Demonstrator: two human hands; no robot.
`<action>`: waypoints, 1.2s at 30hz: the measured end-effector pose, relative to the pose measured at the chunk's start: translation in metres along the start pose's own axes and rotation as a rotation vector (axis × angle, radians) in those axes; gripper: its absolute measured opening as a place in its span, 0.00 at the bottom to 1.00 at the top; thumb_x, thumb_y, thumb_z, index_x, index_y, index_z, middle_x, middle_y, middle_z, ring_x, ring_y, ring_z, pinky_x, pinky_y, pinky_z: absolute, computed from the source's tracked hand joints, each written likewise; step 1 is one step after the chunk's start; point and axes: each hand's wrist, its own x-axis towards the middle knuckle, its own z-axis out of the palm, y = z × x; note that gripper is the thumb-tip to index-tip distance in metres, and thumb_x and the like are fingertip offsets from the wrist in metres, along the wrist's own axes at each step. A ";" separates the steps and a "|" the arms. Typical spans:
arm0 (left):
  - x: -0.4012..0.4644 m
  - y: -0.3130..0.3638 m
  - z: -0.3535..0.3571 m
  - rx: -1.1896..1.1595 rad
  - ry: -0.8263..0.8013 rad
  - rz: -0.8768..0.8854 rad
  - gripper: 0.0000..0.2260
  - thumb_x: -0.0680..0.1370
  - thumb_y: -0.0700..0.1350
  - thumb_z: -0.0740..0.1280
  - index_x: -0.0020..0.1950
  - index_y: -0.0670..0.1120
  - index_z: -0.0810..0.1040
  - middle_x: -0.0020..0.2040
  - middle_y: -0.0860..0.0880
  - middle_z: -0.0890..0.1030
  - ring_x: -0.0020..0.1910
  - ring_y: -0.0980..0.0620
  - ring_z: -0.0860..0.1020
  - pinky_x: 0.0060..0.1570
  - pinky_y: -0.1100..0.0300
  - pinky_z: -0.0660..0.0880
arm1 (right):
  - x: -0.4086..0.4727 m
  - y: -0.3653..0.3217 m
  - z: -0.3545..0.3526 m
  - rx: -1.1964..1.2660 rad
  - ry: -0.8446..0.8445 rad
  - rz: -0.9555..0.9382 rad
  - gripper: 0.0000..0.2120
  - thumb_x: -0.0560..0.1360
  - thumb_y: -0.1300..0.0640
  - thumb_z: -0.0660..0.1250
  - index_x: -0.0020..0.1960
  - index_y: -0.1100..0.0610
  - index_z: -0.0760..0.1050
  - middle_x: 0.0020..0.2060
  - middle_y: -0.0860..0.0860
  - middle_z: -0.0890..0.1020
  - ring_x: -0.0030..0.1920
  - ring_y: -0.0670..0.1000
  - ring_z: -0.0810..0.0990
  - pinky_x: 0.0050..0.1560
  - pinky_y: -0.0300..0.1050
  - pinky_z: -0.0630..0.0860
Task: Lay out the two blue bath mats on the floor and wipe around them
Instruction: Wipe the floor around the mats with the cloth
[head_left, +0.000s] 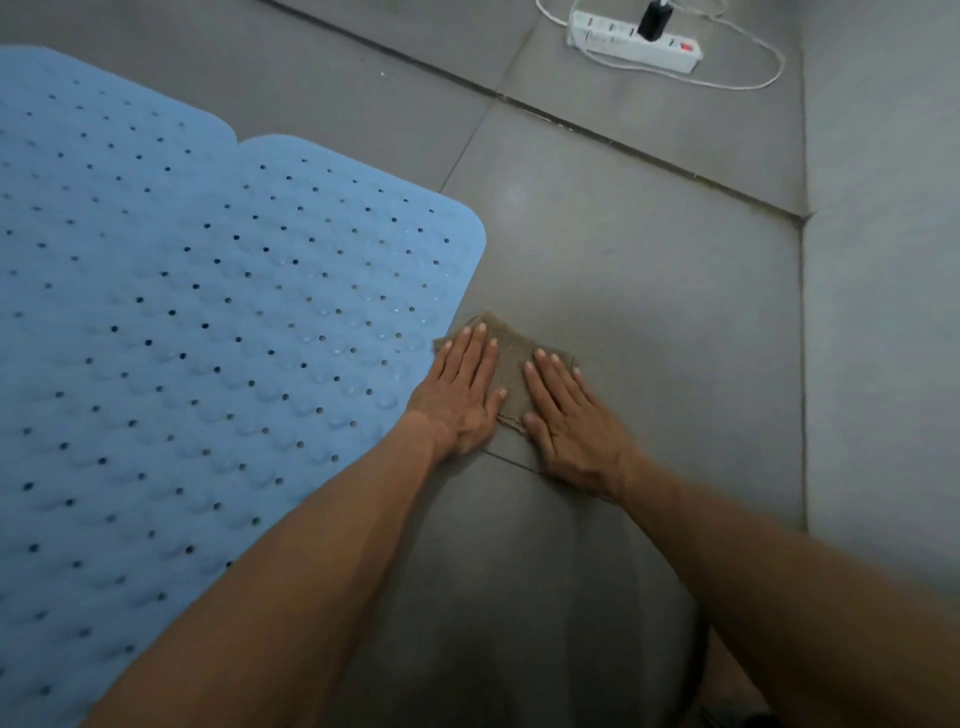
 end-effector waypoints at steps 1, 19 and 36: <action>-0.012 0.000 0.001 0.005 -0.022 0.008 0.29 0.84 0.55 0.40 0.79 0.42 0.36 0.79 0.43 0.33 0.78 0.47 0.33 0.77 0.49 0.36 | -0.011 -0.009 0.005 0.009 0.008 0.009 0.36 0.79 0.40 0.35 0.82 0.58 0.43 0.81 0.55 0.43 0.79 0.51 0.37 0.80 0.51 0.39; -0.194 -0.025 0.021 0.185 -0.189 0.231 0.37 0.78 0.60 0.29 0.80 0.40 0.48 0.80 0.38 0.45 0.79 0.41 0.46 0.78 0.48 0.44 | -0.120 -0.108 0.033 0.099 0.156 -0.216 0.25 0.79 0.42 0.59 0.71 0.54 0.75 0.70 0.55 0.76 0.70 0.56 0.74 0.74 0.51 0.65; -0.158 -0.060 -0.060 -0.487 -0.415 -0.168 0.08 0.73 0.40 0.66 0.49 0.48 0.82 0.45 0.52 0.82 0.39 0.59 0.77 0.40 0.66 0.72 | 0.000 -0.130 -0.064 0.376 -0.760 0.051 0.21 0.55 0.43 0.80 0.47 0.46 0.86 0.49 0.42 0.86 0.53 0.47 0.83 0.59 0.46 0.80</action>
